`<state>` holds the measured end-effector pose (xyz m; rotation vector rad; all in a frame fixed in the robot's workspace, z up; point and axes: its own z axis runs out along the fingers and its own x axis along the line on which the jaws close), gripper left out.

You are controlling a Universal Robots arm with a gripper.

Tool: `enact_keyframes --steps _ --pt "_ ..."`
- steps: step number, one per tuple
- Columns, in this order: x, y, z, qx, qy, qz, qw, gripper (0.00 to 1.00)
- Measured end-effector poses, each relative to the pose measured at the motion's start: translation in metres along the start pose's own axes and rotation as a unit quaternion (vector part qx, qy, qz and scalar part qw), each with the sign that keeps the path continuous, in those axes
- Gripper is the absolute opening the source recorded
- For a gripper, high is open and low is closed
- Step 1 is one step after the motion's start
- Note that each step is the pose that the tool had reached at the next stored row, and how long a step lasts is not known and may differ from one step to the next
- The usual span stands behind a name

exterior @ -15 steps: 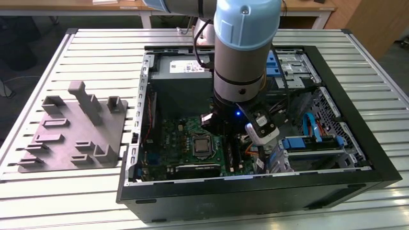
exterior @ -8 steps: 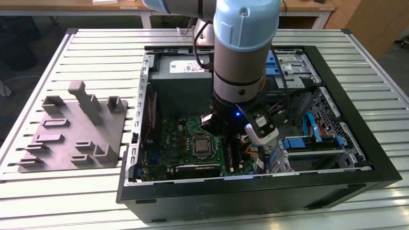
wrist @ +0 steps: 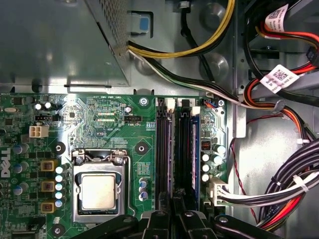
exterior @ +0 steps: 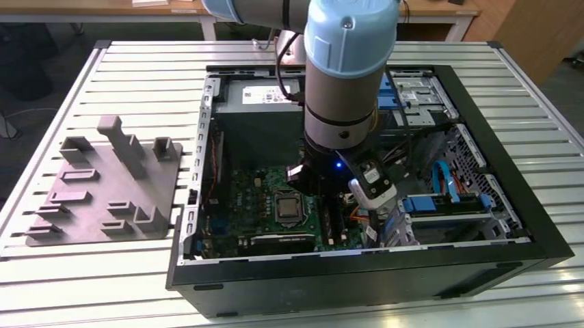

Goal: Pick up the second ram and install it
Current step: 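Insert the second ram into the second slot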

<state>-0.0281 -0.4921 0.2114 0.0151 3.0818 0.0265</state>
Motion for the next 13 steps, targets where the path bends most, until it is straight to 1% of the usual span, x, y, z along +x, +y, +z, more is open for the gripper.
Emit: enact_keyframes --steps 6,7,10,13 --pt "0.0000 0.0001 0.0002 0.0001 -0.0001 0.000 1.0000 0.15" --pt "0.0000 0.0000 0.0002 0.0002 -0.0001 0.000 1.0000 0.21" --pt "0.0000 0.0000 -0.0007 0.0006 0.0000 0.000 1.0000 0.21" --pt "-0.0007 0.0002 -0.0127 0.0004 -0.0001 0.000 1.0000 0.21"
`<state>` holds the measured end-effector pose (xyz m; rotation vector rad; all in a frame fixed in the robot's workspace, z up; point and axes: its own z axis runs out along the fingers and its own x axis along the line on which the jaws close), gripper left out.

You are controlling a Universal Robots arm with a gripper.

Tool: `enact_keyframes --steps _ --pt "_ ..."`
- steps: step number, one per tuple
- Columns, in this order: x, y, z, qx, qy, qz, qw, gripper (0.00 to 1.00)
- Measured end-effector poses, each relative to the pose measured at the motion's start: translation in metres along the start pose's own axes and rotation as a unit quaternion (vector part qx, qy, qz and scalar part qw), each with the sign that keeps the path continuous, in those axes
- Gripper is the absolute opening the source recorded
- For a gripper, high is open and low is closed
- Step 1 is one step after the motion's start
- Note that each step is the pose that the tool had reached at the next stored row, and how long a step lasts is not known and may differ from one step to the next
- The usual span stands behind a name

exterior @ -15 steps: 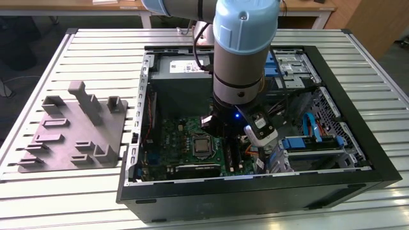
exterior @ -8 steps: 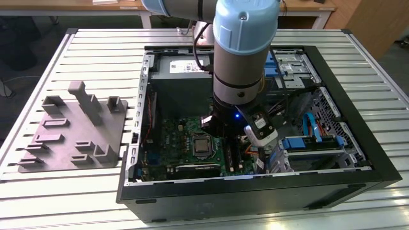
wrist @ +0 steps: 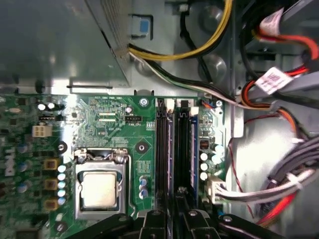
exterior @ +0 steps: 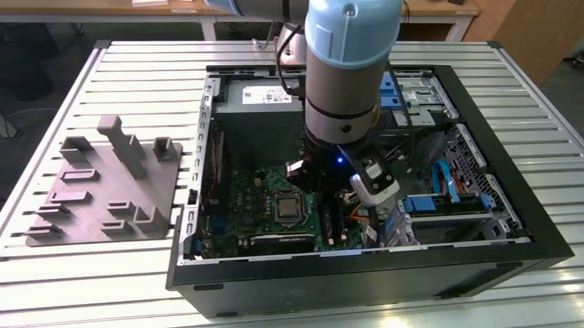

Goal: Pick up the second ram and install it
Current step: 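Insert the second ram into the second slot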

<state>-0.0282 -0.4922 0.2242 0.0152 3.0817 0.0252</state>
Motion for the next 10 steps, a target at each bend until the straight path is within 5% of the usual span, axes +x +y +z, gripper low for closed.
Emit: enact_keyframes --steps 5,10 --pt "-0.0013 0.0011 -0.0192 -0.0001 0.0000 0.000 1.0000 0.21" --pt "-0.0020 0.0020 -0.0326 -0.0001 0.0000 0.000 1.0000 0.10"
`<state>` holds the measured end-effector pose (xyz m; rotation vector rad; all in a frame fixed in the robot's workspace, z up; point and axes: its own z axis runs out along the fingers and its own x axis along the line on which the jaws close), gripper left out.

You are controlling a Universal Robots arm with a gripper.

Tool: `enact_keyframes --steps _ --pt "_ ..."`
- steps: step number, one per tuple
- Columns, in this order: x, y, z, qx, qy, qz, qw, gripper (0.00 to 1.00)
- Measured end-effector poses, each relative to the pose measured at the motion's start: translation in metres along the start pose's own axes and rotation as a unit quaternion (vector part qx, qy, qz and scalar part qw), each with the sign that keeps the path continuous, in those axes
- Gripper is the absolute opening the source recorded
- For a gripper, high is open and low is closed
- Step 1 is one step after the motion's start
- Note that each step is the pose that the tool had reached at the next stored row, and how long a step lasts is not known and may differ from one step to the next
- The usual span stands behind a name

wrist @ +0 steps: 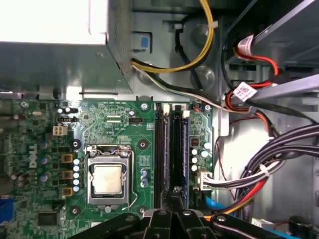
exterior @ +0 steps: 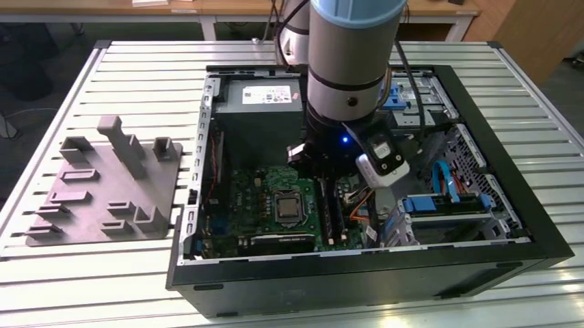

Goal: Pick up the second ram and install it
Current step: 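Insert the second ram into the second slot, then press down the second ram until it locks into place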

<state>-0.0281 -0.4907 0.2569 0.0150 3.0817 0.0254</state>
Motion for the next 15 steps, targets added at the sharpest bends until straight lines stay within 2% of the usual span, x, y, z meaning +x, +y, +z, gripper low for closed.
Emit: enact_keyframes --steps 15 --pt "-0.0001 0.0010 -0.0026 0.0001 0.0000 0.000 1.0000 0.10"
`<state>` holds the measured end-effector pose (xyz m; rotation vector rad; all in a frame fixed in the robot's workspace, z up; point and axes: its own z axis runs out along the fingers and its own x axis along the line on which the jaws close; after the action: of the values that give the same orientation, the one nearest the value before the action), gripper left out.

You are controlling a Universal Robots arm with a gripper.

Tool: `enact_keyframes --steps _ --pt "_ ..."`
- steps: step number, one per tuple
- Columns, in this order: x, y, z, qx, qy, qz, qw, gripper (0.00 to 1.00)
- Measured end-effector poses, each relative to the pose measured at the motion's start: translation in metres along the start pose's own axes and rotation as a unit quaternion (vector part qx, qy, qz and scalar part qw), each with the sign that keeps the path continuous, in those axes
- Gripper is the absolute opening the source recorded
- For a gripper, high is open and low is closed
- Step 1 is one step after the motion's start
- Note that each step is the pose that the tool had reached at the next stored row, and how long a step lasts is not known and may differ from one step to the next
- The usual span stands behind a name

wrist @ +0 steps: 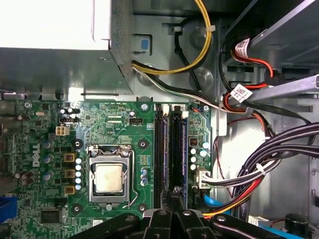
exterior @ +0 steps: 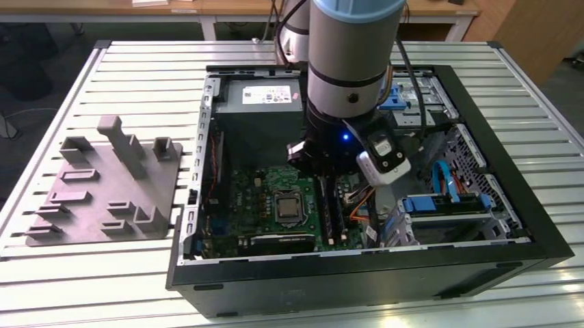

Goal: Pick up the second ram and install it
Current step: 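Press down the second ram until it locks into place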

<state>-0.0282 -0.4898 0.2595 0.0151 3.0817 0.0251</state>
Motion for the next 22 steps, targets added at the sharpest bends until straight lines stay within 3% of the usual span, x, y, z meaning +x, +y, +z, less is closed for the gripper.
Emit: enact_keyframes --steps 5,10,13,22 --pt "0.0006 0.0096 0.0083 -0.0001 0.0000 0.000 1.0000 0.10" --pt "0.0013 0.0310 0.0178 -0.0001 0.0000 0.000 1.0000 0.10" --pt "0.0018 0.0393 0.0233 -0.0001 0.0000 0.000 1.0000 0.10" --pt "0.0028 0.0466 0.0405 0.0003 0.0002 0.000 1.0000 0.10"
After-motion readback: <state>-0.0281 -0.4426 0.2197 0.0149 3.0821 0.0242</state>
